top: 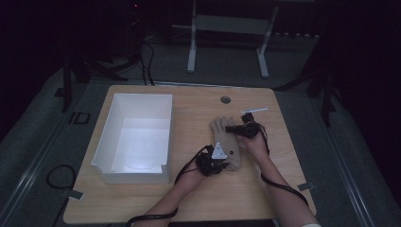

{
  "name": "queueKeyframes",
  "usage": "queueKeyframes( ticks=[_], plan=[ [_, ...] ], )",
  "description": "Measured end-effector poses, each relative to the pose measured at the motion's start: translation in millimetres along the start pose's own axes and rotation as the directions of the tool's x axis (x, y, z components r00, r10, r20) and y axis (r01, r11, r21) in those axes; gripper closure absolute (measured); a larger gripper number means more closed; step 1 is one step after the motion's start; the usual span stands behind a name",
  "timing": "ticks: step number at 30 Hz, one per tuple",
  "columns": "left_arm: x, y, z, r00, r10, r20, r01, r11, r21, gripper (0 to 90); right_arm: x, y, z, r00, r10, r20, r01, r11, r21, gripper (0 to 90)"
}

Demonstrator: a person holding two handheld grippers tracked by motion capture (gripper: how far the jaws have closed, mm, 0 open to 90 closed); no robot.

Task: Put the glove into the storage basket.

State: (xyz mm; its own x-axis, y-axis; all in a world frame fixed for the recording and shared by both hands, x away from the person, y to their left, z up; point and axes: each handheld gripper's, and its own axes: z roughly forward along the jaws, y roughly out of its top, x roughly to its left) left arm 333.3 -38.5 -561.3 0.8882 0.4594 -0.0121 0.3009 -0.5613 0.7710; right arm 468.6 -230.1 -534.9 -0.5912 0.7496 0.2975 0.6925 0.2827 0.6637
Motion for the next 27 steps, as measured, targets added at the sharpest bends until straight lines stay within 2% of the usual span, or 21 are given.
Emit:
queueKeyframes(
  ticks=[2, 6, 8, 9, 11, 12, 14, 15, 16, 19, 22, 27],
  plan=[
    [0.9, -3.6, 1.2, 0.9999, -0.010, 0.001, 0.010, 0.9999, 0.002, 81.3, -0.1, 0.2, 2.9, 1.0000, 0.010, 0.000, -0.010, 1.000, 0.015, 78.3],
    [1.8, -7.7, 1.5, 0.9999, -0.015, 0.007, 0.015, 0.9999, 0.000, 81.2, 4.3, -0.2, 6.5, 0.9998, -0.021, 0.007, 0.020, 0.999, 0.034, 74.1],
    [2.0, -7.6, 1.0, 1.0000, -0.005, 0.008, 0.005, 1.0000, 0.007, 81.2, 6.9, 0.4, 7.3, 0.9988, -0.042, 0.026, 0.041, 0.998, 0.043, 71.7],
    [1.7, -7.6, 0.8, 1.0000, 0.000, 0.004, 0.000, 1.0000, 0.008, 81.2, 6.4, 0.9, 7.8, 0.9993, -0.033, 0.019, 0.032, 0.998, 0.051, 72.9],
    [1.7, -8.3, 1.0, 0.9999, -0.006, 0.009, 0.006, 1.0000, 0.007, 81.2, 7.8, 1.2, 8.2, 0.9983, -0.050, 0.030, 0.048, 0.997, 0.052, 72.2],
    [2.1, -8.8, 0.9, 0.9999, -0.007, 0.010, 0.007, 1.0000, 0.005, 81.3, 7.6, 1.0, 8.5, 0.9990, -0.040, 0.020, 0.039, 0.998, 0.049, 65.8],
    [2.8, -10.0, 1.0, 0.9997, -0.020, 0.017, 0.020, 0.9998, -0.001, 81.3, 5.1, -0.5, 13.0, 0.9995, -0.003, -0.032, 0.005, 0.998, 0.070, 44.4],
    [3.1, -10.6, 1.2, 0.9995, -0.023, 0.020, 0.023, 0.9997, -0.004, 81.2, 4.6, -1.6, 15.5, 0.9993, 0.002, -0.038, 0.001, 0.996, 0.090, 41.6],
    [3.2, -10.6, 1.2, 0.9996, -0.021, 0.020, 0.021, 0.9998, -0.004, 81.2, 4.5, -4.2, 19.8, 0.9998, -0.001, -0.020, 0.003, 0.994, 0.111, 39.9],
    [3.7, -10.0, 1.0, 0.9996, -0.019, 0.019, 0.019, 0.9998, 0.002, 81.2, 3.2, -7.3, 22.4, 0.9994, 0.014, -0.033, -0.010, 0.995, 0.099, 54.1],
    [4.2, -9.4, 0.8, 0.9995, -0.023, 0.023, 0.023, 0.9997, 0.005, 81.2, 10.0, -7.5, 21.8, 0.9995, -0.022, -0.023, 0.024, 0.995, 0.101, 65.4],
    [4.1, -8.1, -0.9, 0.9992, -0.030, 0.027, 0.029, 0.9994, 0.016, 81.2, 11.1, -7.0, 18.1, 0.9992, -0.001, -0.041, 0.004, 0.997, 0.079, 68.7]
  ],
)
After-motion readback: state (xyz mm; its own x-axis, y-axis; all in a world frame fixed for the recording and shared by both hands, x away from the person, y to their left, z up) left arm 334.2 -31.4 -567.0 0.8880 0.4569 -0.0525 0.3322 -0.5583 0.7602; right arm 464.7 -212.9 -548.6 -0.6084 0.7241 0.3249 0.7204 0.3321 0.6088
